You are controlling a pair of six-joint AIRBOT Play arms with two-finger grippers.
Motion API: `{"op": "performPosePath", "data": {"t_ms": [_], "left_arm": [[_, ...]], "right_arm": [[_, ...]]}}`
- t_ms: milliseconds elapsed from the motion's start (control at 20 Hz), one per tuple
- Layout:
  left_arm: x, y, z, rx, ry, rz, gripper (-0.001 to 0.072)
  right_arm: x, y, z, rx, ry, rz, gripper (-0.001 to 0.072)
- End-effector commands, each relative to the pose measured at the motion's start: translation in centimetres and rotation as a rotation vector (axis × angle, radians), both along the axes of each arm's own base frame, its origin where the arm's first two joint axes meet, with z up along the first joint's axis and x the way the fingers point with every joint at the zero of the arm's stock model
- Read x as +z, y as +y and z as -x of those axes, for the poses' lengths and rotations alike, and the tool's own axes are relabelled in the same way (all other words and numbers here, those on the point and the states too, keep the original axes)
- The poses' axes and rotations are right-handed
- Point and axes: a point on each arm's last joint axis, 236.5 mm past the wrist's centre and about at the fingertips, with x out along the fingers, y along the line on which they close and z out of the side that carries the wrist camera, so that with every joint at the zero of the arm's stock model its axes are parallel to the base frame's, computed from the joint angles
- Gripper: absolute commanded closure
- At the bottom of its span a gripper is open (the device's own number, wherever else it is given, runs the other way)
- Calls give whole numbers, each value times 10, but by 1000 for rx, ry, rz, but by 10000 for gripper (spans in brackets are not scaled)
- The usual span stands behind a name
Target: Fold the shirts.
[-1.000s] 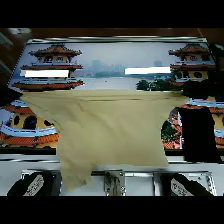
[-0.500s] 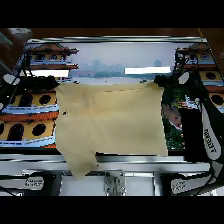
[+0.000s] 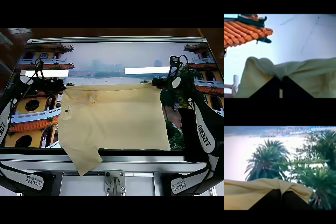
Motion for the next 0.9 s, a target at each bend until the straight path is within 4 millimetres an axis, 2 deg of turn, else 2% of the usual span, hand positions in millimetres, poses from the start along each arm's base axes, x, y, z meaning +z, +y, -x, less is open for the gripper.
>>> {"op": "performPosePath", "data": {"t_ms": [0,100,200,400,600,650,700,750,850], "left_arm": [[-10,4,77,-213,310,-11,666],[-11,1,116,-269,469,25,666],[-18,-6,140,-280,592,54,666],[-38,-8,166,-251,761,23,666],[-39,-10,165,-214,780,25,661],[-38,-12,165,-215,778,34,494],[-35,-14,166,-218,781,45,196],[-32,-14,169,-220,792,49,108],[-18,-8,176,-224,799,53,109]], "right_arm": [[-14,-23,73,110,304,184,656],[-24,-28,121,114,509,194,656],[-37,-27,147,127,637,181,656],[-55,-30,158,92,714,176,656],[-63,-28,153,57,709,153,655],[-61,-25,148,47,687,138,611],[-54,-22,145,48,668,125,382],[-45,-22,142,57,651,128,145],[-11,-29,141,113,619,184,117]]}}
